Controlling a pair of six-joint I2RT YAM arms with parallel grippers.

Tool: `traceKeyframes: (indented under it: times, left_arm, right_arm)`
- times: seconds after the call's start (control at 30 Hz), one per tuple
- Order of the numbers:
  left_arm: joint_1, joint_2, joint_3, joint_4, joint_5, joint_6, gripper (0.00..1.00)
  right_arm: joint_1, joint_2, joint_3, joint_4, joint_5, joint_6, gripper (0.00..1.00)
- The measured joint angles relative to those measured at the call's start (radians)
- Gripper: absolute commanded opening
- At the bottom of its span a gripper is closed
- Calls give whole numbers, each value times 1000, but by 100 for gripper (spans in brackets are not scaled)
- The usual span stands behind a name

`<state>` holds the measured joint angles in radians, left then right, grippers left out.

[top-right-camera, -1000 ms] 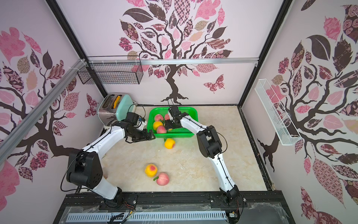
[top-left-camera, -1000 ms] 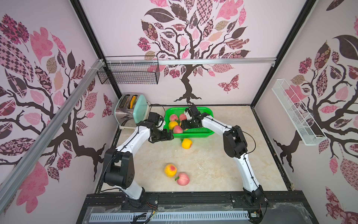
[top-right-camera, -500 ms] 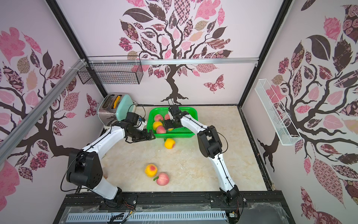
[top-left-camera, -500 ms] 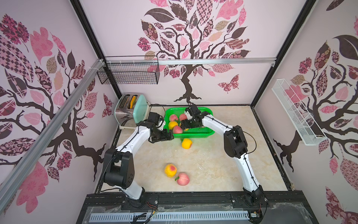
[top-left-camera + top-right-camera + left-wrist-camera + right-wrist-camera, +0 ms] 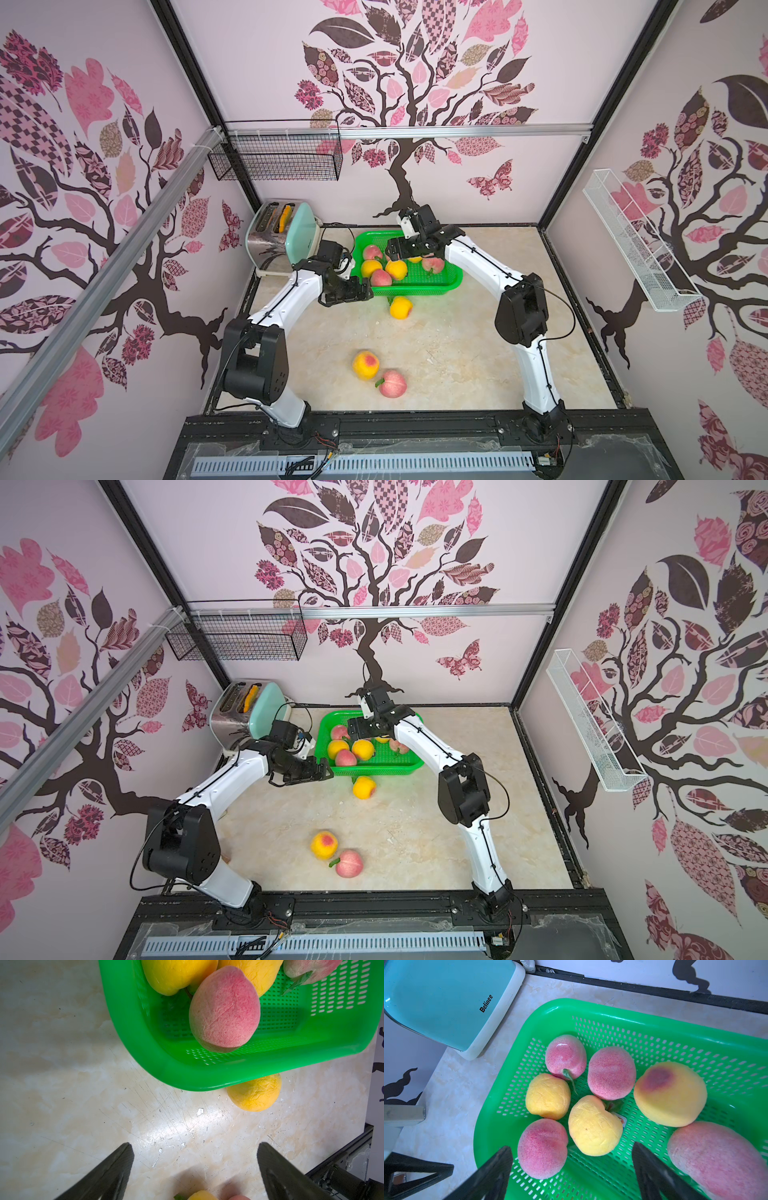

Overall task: Put the peaches into the basket
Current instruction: Place the peach in the basket.

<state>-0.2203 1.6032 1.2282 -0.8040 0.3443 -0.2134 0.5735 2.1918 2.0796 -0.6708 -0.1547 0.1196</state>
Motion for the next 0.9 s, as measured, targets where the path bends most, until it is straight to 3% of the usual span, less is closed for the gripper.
traceKeyframes:
  times: [0.4,0.9]
  left_arm:
    - [0,0,0,2,0,0,97]
    - [0,0,-1,3,-2,0,97]
  right_arm:
    - [0,-138,-147,6,-2,-12,91]
    - [10,-475,-533,67,-95,-15,86]
